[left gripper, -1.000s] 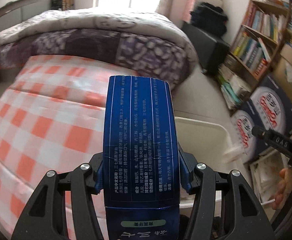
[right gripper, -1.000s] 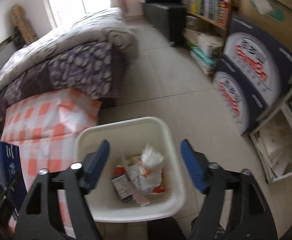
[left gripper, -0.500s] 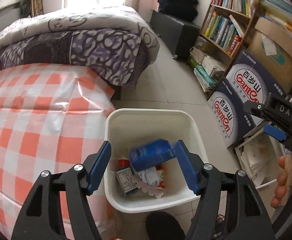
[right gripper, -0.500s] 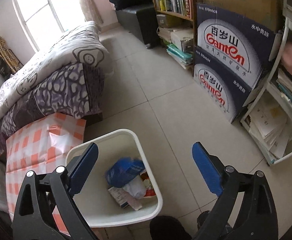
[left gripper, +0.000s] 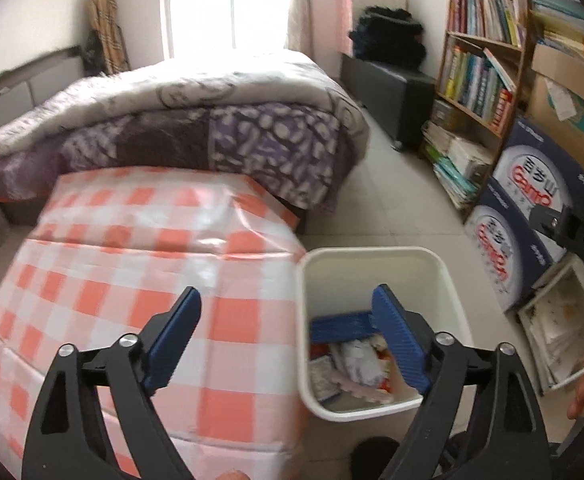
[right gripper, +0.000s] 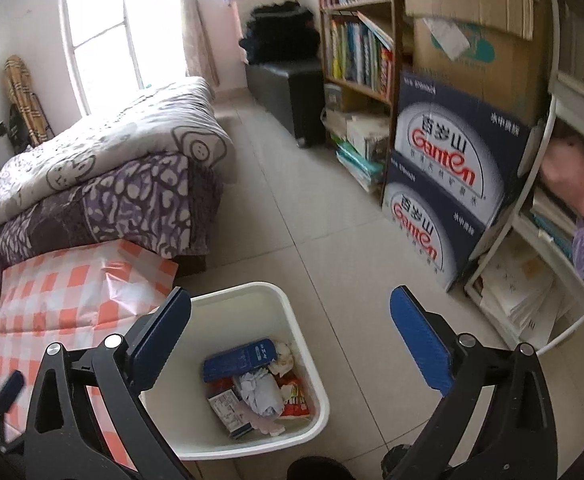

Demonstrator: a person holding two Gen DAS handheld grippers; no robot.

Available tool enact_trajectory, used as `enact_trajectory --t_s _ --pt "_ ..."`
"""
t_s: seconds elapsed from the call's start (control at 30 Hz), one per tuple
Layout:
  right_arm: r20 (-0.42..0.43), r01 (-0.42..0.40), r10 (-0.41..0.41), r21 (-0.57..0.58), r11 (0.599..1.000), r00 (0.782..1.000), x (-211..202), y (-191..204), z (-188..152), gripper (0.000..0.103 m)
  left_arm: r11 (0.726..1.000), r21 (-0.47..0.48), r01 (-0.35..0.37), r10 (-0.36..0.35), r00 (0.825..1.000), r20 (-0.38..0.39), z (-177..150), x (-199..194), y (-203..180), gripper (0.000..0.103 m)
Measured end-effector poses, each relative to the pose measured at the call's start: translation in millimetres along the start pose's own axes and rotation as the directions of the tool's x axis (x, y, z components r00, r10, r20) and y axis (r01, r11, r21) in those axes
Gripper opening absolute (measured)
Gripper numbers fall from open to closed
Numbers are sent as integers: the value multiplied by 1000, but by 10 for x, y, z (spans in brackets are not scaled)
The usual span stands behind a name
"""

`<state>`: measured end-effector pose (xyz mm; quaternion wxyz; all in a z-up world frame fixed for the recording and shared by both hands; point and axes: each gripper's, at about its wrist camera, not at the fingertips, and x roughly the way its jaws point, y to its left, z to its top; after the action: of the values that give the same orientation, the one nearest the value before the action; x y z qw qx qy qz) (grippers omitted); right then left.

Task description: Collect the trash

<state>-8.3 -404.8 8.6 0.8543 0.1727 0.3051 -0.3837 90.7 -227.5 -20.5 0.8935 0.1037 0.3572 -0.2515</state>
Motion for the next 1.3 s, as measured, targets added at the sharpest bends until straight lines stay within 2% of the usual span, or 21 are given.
enact_trajectory --t_s 0.13,0.27,0.33,0.5,0.63,0.8,0.93,1.07,1.3 --pt "52 4 -1 -55 998 999 -146 213 -100 96 996 -3 -90 90 994 65 -30 -200 178 96" --pt "99 -8 21 -127 992 995 -297 456 -247 96 984 -33 -175 178 978 105 -67 -362 384 96" --pt "127 -11 32 -161 987 991 -384 579 -335 96 975 -57 -215 221 969 115 -82 -449 511 96" --pt "158 -51 80 -180 982 984 -540 773 -500 96 958 -123 -258 270 958 98 -157 -588 780 96" --pt "127 -100 122 -172 980 984 -580 902 -647 96 952 -153 -263 274 960 54 -239 -583 1002 96" --pt "120 -116 143 -209 971 982 -590 1104 -739 96 939 -171 -299 310 950 35 -334 -588 1174 96" --pt "121 -136 165 -219 966 979 -605 1222 -781 96 935 -185 -304 312 950 17 -365 -587 1267 96" --pt "123 -144 177 -238 960 977 -625 1312 -820 96 927 -186 -325 334 942 18 -377 -596 1325 96" --pt "130 -150 188 -256 955 974 -654 1376 -848 96 928 -191 -322 328 945 4 -402 -590 1391 96"
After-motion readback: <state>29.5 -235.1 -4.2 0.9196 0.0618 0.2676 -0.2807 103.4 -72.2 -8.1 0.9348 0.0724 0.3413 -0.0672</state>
